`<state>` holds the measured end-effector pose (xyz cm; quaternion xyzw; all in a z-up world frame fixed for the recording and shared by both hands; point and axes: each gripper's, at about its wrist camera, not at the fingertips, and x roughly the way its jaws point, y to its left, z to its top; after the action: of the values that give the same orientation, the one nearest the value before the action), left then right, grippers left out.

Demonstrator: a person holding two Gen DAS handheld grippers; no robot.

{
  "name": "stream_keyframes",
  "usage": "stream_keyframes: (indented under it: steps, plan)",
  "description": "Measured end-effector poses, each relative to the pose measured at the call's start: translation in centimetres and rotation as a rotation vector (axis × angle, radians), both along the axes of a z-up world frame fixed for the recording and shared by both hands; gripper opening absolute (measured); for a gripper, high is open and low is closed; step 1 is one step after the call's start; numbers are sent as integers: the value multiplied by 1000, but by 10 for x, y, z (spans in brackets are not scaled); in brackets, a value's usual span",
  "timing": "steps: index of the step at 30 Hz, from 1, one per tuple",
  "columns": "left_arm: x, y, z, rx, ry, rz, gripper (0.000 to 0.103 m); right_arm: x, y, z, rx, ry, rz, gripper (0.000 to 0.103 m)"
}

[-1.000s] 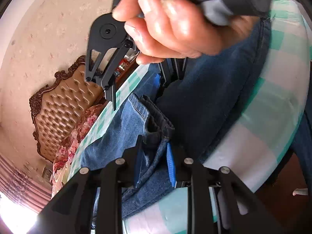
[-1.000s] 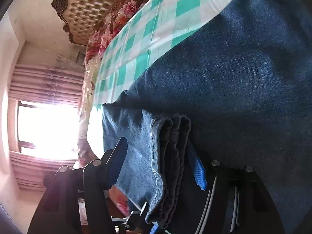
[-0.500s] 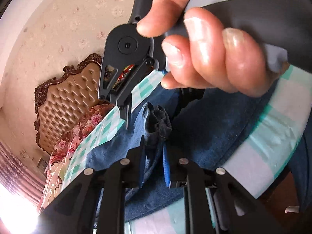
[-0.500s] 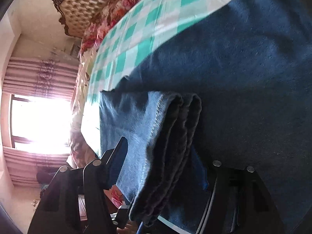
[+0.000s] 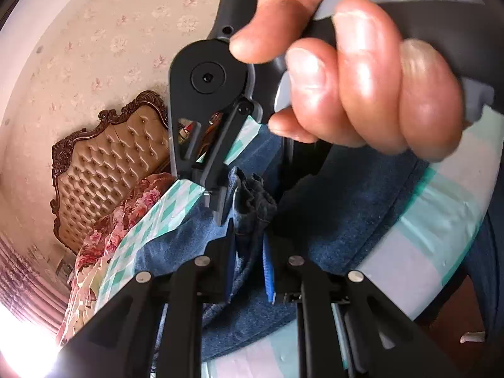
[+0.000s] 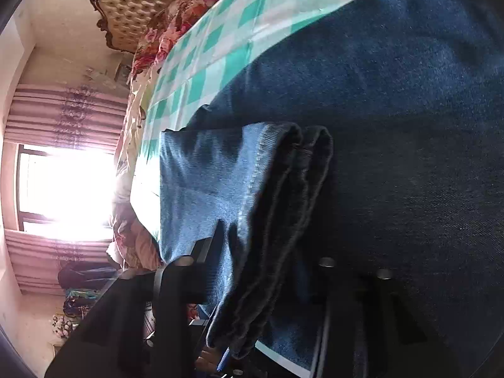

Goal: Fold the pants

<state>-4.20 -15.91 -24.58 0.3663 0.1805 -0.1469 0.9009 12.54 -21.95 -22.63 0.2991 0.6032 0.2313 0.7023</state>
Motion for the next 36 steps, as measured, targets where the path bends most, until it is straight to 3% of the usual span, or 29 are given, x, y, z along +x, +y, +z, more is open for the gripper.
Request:
stream_keyframes:
  steps: [3, 5, 7, 8, 9, 12, 16, 22, 29, 31, 36]
  plan:
    - [0, -1, 3, -16, 0, 5, 15, -4, 6, 2, -12, -14, 18, 35]
    - [2, 0, 3, -36, 19, 6, 15, -6, 7, 7, -28, -51, 17, 11]
    - [2, 2, 5, -79, 27, 16, 21, -8, 9, 16, -30, -84, 10, 11]
    - [0, 5, 8, -99, 13, 30, 38, -8, 9, 20, -22, -95, 6, 10]
    - [-3, 10, 10, -103, -29, 64, 62, -7, 8, 24, -12, -101, -1, 10]
    - [-9, 32, 11, -98, -122, 162, 67, -4, 0, 38, 38, -113, -32, 10]
    - [-2, 62, -10, 29, -129, 296, 67, 0, -5, 55, 77, -133, -35, 10]
    - [6, 97, -22, 189, -139, 382, 70, 3, -10, 59, 74, -136, -43, 10]
    - [12, 131, -30, 386, -54, 299, 76, 0, -24, 57, 65, -138, -66, 10]
    - [11, 133, -31, 476, -100, 291, 79, 0, -27, 51, 47, -130, -84, 10]
    - [15, 126, -29, 484, -95, 287, 80, -6, -43, 35, 7, -111, -111, 10]
